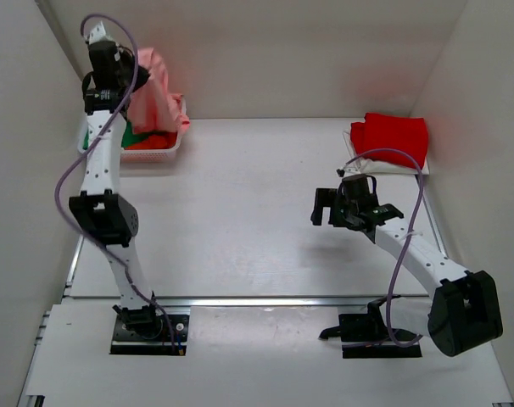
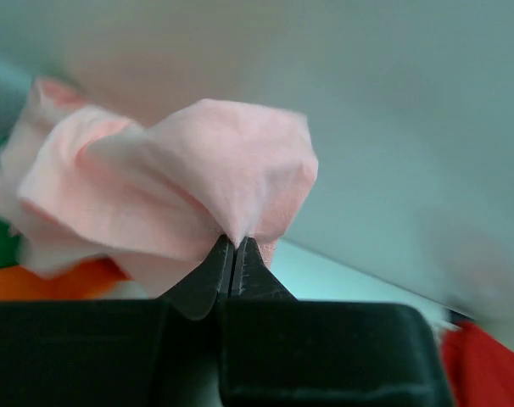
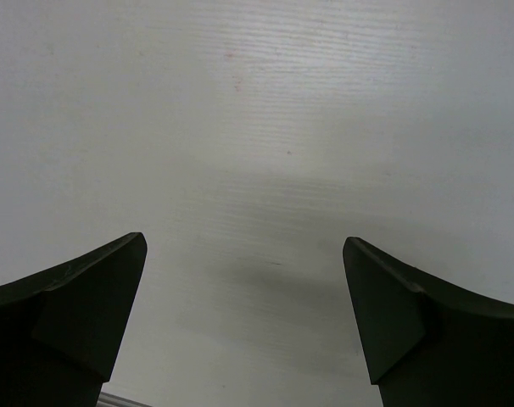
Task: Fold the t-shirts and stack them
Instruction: Grab crumpled tshirt from bin with the left arm, then move the tshirt to the center of the board
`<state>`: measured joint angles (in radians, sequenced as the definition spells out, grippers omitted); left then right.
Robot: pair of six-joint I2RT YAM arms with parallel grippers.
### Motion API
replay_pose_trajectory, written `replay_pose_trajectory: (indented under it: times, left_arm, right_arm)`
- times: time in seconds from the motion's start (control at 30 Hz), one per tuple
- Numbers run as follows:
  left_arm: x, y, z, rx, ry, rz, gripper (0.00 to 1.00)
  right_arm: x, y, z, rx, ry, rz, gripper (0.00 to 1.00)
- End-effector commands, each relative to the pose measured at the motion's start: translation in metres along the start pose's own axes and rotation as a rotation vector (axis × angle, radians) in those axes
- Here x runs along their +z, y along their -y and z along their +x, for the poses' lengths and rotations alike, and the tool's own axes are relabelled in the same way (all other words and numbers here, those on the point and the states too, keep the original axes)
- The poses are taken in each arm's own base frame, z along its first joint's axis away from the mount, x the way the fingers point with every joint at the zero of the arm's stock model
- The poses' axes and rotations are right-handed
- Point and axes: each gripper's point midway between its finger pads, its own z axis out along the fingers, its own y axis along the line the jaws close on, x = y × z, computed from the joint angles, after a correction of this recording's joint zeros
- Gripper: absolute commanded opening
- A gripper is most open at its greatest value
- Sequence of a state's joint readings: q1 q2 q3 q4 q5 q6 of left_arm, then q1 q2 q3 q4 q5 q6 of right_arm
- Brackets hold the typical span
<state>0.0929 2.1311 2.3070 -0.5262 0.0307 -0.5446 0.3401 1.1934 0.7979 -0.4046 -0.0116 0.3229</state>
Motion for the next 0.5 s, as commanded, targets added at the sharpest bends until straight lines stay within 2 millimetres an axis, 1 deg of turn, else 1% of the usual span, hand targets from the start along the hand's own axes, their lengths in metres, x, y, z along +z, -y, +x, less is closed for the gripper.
replay_pose_trajectory:
  times: [0.0,0.07,0.1,0.13,0.17,0.2,0.23,0.27,0.3,0.33,0.37,0.4,0.43,0.47]
  left_arm:
    - [-0.132,0.154,-0.022,0.100,0.056,0.337,0.00]
    - [-0.194,0.195,-0.022,0.115,0.068,0.418,0.00]
    - [-0.207,0.207,-0.016,0.091,0.046,0.458,0.00]
    - [-0.235,0.216,-0.024,0.070,0.054,0.520,0.00]
    - [-0.248,0.220,-0.024,0.035,0.041,0.550,0.00]
    - [-0.253,0.219,-0.012,0.019,-0.006,0.571,0.00]
    - [-0.269,0.225,-0.012,0.013,-0.002,0.601,0.00]
    - [-0.276,0.224,-0.003,0.016,-0.008,0.599,0.00]
    - [-0.277,0.219,0.012,0.017,-0.028,0.585,0.00]
    - [-0.269,0.209,0.032,0.012,-0.073,0.558,0.00]
    - [-0.281,0.210,0.027,0.001,-0.050,0.577,0.00]
    - [-0.275,0.200,0.041,-0.002,-0.070,0.555,0.00]
    - [-0.264,0.189,0.061,-0.010,-0.104,0.515,0.00]
    - [-0.263,0.185,0.065,-0.013,-0.106,0.520,0.00]
  right_arm:
    - [0.001,-0.004,0.001,0.026,0.049,-0.016,0.99]
    - [-0.001,0.000,0.009,0.029,0.045,-0.012,0.99]
    - [-0.004,0.003,0.009,0.028,0.054,0.011,0.99]
    - [-0.007,0.008,0.011,0.024,0.059,0.022,0.99]
    - [-0.012,0.007,0.007,0.020,0.079,0.018,0.99]
    - [-0.018,0.010,0.007,0.020,0.089,0.020,0.99]
    - [-0.020,0.013,0.005,0.025,0.093,0.024,0.99]
    - [-0.026,0.016,0.004,0.027,0.105,0.027,0.99]
    - [-0.031,0.020,0.002,0.036,0.126,0.032,0.99]
    - [-0.038,0.023,-0.003,0.042,0.152,0.031,0.99]
    - [-0.041,0.024,-0.003,0.058,0.152,0.013,0.99]
    - [-0.046,0.025,-0.007,0.062,0.175,0.005,0.99]
    - [-0.050,0.026,-0.008,0.074,0.180,-0.004,0.99]
    - [-0.051,0.027,-0.010,0.072,0.186,-0.013,0.99]
